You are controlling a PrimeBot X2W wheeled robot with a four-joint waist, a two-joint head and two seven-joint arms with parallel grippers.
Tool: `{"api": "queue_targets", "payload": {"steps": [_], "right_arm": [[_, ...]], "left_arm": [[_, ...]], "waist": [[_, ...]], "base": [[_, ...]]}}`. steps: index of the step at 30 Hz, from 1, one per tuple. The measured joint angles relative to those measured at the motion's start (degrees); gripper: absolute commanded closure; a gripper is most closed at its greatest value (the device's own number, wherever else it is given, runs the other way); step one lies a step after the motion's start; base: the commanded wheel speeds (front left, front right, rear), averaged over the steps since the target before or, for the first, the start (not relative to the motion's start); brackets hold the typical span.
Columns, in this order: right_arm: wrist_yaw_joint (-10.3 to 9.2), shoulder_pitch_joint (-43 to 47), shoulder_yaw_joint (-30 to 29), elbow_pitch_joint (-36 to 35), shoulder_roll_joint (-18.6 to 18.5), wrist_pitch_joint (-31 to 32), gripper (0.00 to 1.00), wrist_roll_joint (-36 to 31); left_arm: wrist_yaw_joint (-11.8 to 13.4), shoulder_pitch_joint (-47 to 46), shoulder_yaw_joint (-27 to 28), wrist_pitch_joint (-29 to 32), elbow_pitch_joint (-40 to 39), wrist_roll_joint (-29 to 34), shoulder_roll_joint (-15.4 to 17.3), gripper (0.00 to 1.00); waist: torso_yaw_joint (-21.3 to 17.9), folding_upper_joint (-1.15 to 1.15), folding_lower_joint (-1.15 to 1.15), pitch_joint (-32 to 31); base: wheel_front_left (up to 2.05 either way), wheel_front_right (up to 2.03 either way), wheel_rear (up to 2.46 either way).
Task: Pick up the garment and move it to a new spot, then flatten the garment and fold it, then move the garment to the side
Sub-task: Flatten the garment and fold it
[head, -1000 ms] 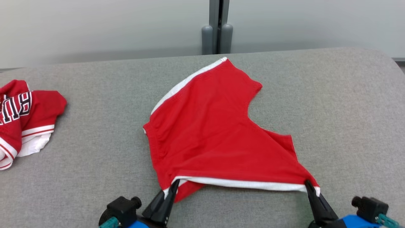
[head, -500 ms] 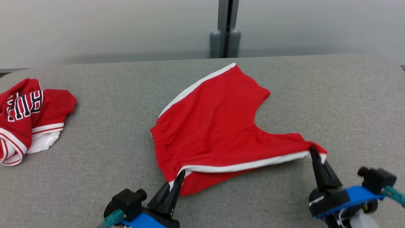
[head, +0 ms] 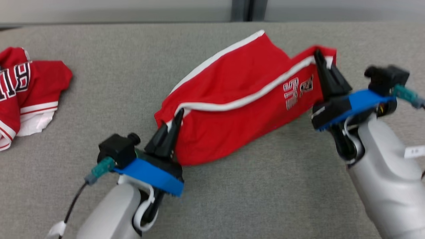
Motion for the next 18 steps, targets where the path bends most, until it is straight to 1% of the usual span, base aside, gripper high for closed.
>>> {"api": "queue_targets", "payload": {"steps": [5,11,18], "right_arm": [[-0.01,-11.07,1.38,9.62,1.42,1.2,1.0,0.24],[0.0,-21.95,3.96,20.15,1.68,0.47,1.0,-0.73],[0.0,-30.15,5.54,30.5,2.76,-0.2,1.0,-1.31]], "left_arm": [[0.0,-4.98,2.66,0.01,2.9,-0.44,-1.31,1.0],[0.0,-10.53,3.04,0.01,5.88,-0.36,-3.7,1.0],[0.0,-15.0,2.99,0.01,7.94,-0.23,-5.57,1.0]], "waist": [[1.57,0.01,0.0,4.12],[3.88,0.0,-0.01,8.35],[6.51,0.01,0.0,12.35]], "base": [[0.0,0.0,0.0],[0.0,0.0,0.0],[0.0,0.0,0.0]]}}
